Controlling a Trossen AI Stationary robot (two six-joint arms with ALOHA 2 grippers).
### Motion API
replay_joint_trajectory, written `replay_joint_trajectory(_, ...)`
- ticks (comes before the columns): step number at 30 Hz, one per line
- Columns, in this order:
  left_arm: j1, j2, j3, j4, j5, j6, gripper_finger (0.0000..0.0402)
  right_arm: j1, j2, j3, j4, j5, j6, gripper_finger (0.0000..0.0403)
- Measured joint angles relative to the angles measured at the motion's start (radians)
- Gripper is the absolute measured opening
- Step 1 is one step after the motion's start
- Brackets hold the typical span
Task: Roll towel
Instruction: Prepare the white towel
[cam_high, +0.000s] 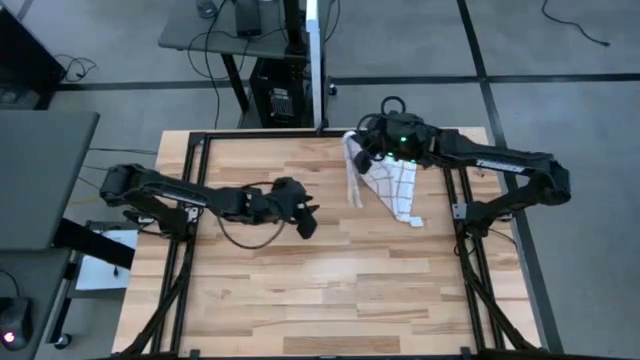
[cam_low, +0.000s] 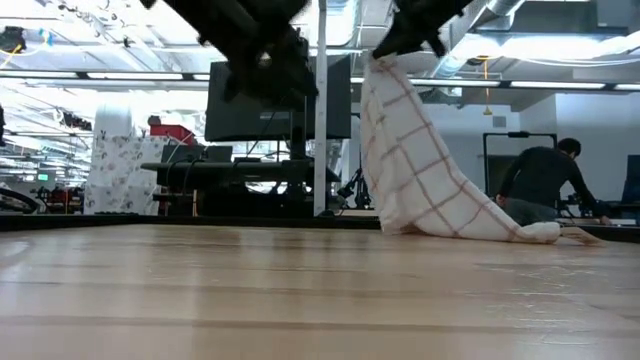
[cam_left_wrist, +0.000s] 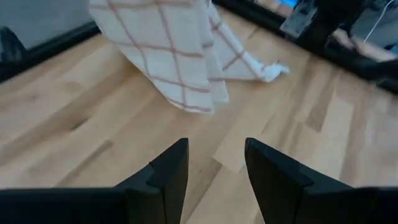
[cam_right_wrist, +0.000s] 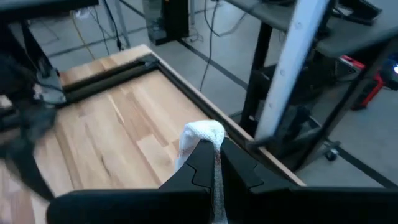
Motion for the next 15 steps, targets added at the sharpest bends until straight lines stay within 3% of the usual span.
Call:
replay_joint_trajectory(5, 0.007, 0.136, 0.039, 0.172, -0.034, 0.003, 0.014, 0.02, 0.075, 0.0, 0.05, -0.002, 0.0, 0.0)
replay_joint_trajectory(10, 0.031, 0.242, 0.101, 0.174, -0.149, 0.019, 0.014, 0.027, 0.109, 0.0, 0.056, -0.001, -0.008, 0.0)
replay_joint_trajectory(15, 0.051, 0.249, 0.129, 0.127, -0.2, 0.007, 0.014, 0.029, 0.109, 0.001, 0.049, -0.002, -0.027, 0.0)
